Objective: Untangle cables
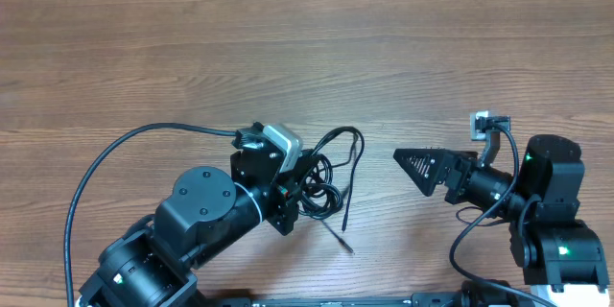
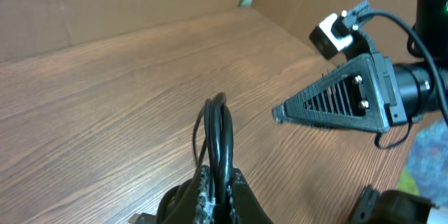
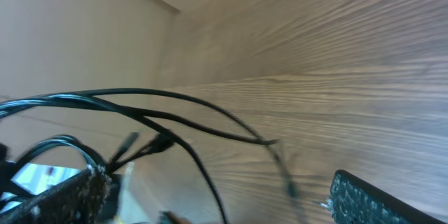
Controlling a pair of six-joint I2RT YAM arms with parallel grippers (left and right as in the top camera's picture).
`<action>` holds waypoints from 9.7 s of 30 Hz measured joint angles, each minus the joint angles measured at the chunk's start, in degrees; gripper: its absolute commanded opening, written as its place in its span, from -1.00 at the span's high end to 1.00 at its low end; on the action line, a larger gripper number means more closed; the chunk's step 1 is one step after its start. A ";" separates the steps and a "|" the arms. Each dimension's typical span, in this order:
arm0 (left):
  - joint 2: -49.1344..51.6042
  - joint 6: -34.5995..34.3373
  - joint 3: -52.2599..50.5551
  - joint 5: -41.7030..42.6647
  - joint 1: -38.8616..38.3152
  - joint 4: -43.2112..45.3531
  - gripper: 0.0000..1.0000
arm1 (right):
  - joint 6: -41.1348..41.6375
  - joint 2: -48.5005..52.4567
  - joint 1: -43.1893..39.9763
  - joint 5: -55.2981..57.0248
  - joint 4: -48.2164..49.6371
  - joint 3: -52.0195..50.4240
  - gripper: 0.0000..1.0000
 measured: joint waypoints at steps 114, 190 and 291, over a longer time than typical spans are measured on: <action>43.56 -2.19 0.07 -4.57 0.00 9.01 -0.85 | 11.21 3.28 -0.33 39.47 -10.71 0.31 -0.93; 14.67 42.56 0.07 33.22 0.00 1.25 0.92 | -38.23 -9.99 -0.33 -23.96 -7.13 0.31 0.09; 11.54 8.22 0.02 27.23 -2.64 -1.18 0.92 | -39.58 -9.97 -0.35 -28.17 -5.53 0.31 0.92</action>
